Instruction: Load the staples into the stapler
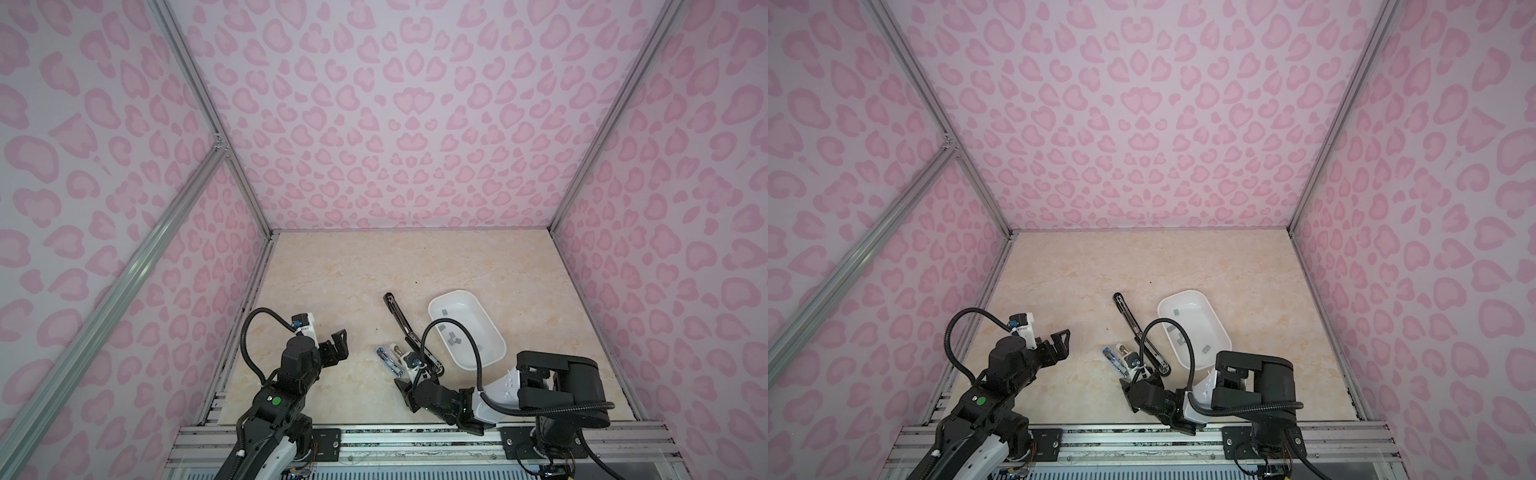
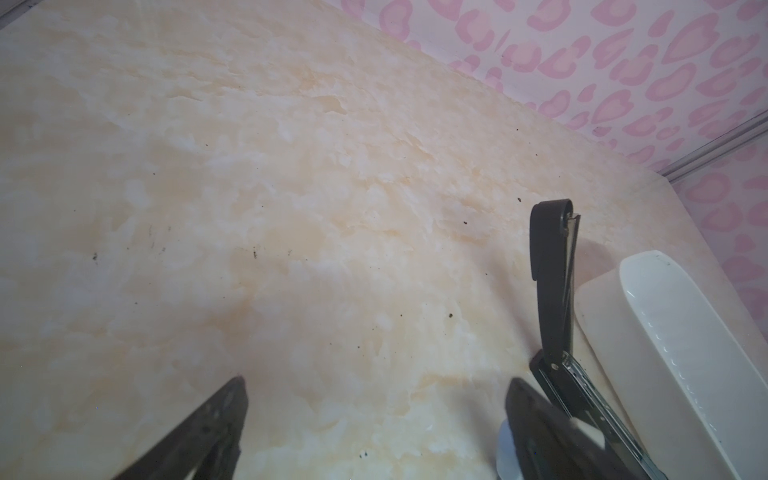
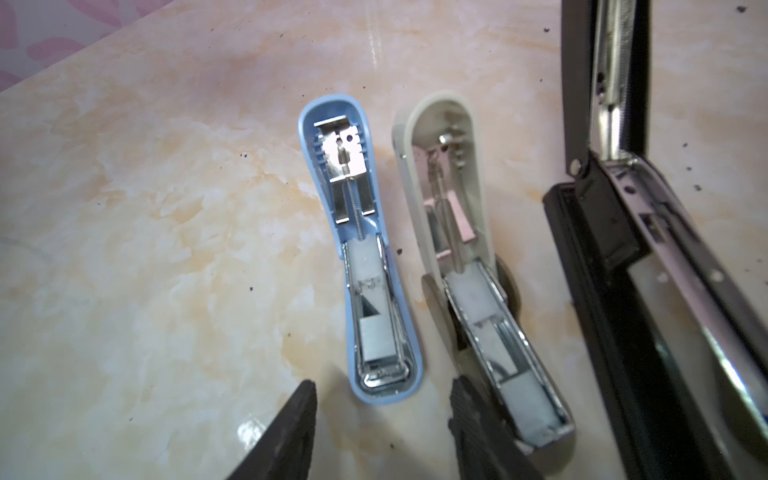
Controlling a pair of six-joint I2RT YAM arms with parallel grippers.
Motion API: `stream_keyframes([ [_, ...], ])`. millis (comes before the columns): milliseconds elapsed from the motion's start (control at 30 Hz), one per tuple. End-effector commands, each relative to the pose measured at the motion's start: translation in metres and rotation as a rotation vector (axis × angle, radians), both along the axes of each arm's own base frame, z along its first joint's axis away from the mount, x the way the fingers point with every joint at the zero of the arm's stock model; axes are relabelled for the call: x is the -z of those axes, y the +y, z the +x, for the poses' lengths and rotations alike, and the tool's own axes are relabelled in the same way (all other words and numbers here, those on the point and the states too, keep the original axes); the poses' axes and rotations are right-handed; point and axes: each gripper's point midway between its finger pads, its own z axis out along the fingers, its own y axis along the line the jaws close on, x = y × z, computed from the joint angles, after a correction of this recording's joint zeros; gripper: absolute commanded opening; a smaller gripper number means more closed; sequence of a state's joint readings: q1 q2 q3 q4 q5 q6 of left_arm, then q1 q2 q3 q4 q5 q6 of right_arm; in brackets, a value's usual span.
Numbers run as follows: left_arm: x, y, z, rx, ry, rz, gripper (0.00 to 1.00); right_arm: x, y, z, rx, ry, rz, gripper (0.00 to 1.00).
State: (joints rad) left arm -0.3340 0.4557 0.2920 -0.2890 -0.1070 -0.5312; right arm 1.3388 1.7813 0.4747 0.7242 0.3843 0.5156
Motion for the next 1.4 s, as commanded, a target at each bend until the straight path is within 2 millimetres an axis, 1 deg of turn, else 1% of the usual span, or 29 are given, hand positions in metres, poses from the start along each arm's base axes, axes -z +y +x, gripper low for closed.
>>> stream_keyframes([
  [0,-0.001,-0.002,0.002,0.007,-0.009,-0.011,0.98,0.032,-0.014,-0.009,-0.035,0.067,-0.13,0.53],
  [67,-0.001,-0.003,0.002,0.009,-0.006,-0.011,0.98,0.033,-0.011,-0.008,-0.039,0.073,-0.13,0.51],
  [267,0.0,-0.007,0.003,0.027,0.002,-0.021,0.98,0.035,-0.008,-0.007,-0.05,0.073,-0.14,0.4],
  [333,-0.005,-0.024,0.002,0.105,0.005,-0.083,0.98,0.037,-0.006,-0.006,-0.055,0.076,-0.146,0.38],
  [400,-0.004,-0.043,0.001,0.17,0.012,-0.179,0.98,0.037,-0.003,-0.005,-0.063,0.075,-0.149,0.36],
  [433,-0.002,-0.048,0.0,0.182,0.029,-0.213,0.98,0.038,-0.002,-0.005,-0.069,0.076,-0.149,0.35],
  [567,0.008,-0.048,-0.002,0.149,0.117,-0.243,0.98,0.035,0.01,-0.004,-0.086,0.078,-0.135,0.34],
  [700,0.011,-0.051,-0.003,0.156,0.124,-0.273,0.98,0.034,0.019,-0.005,-0.113,0.074,-0.124,0.33],
  [900,0.01,-0.044,-0.005,0.124,0.086,-0.278,0.98,0.037,0.036,-0.006,-0.16,0.079,-0.114,0.29],
  [1000,0.015,-0.039,-0.005,0.087,0.101,-0.266,0.97,0.038,0.046,-0.005,-0.181,0.088,-0.095,0.28],
  [1167,0.022,-0.032,0.003,0.038,0.113,-0.26,0.97,0.038,0.058,-0.003,-0.204,0.084,-0.082,0.26],
  [1233,0.025,-0.033,0.007,0.033,0.132,-0.268,0.97,0.038,0.063,-0.003,-0.22,0.084,-0.079,0.27],
  [1267,0.027,-0.032,0.01,0.028,0.144,-0.27,0.97,0.037,0.064,-0.003,-0.223,0.083,-0.081,0.29],
  [1367,0.028,-0.033,0.015,0.029,0.168,-0.275,0.98,0.035,0.061,-0.002,-0.221,0.073,-0.085,0.34],
])
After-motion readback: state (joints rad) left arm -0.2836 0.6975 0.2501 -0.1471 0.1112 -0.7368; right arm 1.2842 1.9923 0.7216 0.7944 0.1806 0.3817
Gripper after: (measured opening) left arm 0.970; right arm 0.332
